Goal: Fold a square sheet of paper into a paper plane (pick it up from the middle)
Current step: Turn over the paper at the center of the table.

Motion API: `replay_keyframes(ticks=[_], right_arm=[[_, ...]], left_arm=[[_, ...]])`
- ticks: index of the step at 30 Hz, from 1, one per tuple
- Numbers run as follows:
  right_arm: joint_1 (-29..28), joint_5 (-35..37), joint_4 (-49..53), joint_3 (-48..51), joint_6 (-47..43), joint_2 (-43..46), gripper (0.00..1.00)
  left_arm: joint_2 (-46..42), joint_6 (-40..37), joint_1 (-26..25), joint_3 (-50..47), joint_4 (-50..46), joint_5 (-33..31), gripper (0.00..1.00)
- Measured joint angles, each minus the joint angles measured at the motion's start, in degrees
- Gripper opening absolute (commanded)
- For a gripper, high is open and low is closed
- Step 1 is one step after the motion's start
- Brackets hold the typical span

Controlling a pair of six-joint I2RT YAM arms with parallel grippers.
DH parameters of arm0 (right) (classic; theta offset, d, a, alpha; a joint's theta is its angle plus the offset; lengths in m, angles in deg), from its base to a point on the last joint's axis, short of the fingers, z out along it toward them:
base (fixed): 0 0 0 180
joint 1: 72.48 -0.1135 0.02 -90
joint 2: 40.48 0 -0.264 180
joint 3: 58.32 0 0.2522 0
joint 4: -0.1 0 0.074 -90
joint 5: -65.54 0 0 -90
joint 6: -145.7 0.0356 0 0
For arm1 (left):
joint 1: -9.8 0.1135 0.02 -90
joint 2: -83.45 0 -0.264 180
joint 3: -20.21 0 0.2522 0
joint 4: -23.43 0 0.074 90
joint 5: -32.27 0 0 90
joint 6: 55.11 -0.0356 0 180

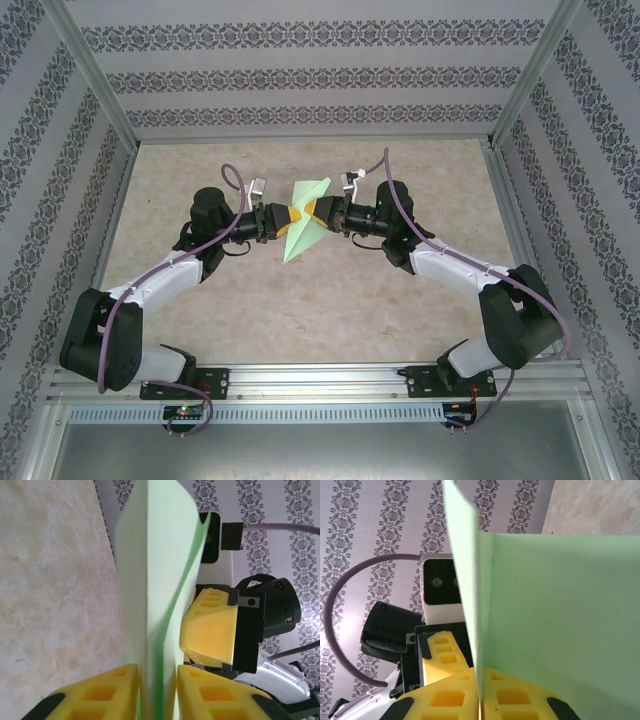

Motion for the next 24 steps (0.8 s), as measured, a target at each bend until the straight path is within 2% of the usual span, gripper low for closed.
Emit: replay_keyframes(ticks=[2,5,7,10,13,15,18,24], right_arm=[[0.02,0.04,1.25,-0.02,-0.39,0.00,0.20],[0.44,0.24,4.50,-0.13,-1.84,0.13,0.42],[1.03,1.14,7.96,-0.22,-3.39,0.76,0.52],[2.36,4.83,16.17,-0.42,-7.74,3.74,0.66],[2.93,11.50,25.24,-0.74,-12.92,7.89,0.77],[3.02,16.06,30.12,-0.74,-15.74,10.25,0.84],[2.99,21.86,34.60,-0.33,-18.25,12.33,0.89],[2.97,30.42,41.29,1.70,-20.20,14.56,0.95]], left_arm=[[0.02,-0.31,0.00,0.00,-0.02,-0.02,0.14],[0.15,-1.64,0.00,0.13,-0.94,-0.17,0.10],[0.44,-3.69,0.00,0.76,-3.37,-0.70,0.08],[1.03,-9.79,0.00,3.56,-11.72,-2.49,0.08],[1.27,-18.64,0.00,8.24,-24.15,-7.65,0.07],[1.27,-25.14,-0.39,12.04,-33.99,-14.40,0.07],[1.42,-32.41,-1.86,16.68,-45.77,-26.49,0.07],[6.40,-39.52,-9.81,25.38,-64.48,-53.66,0.07]])
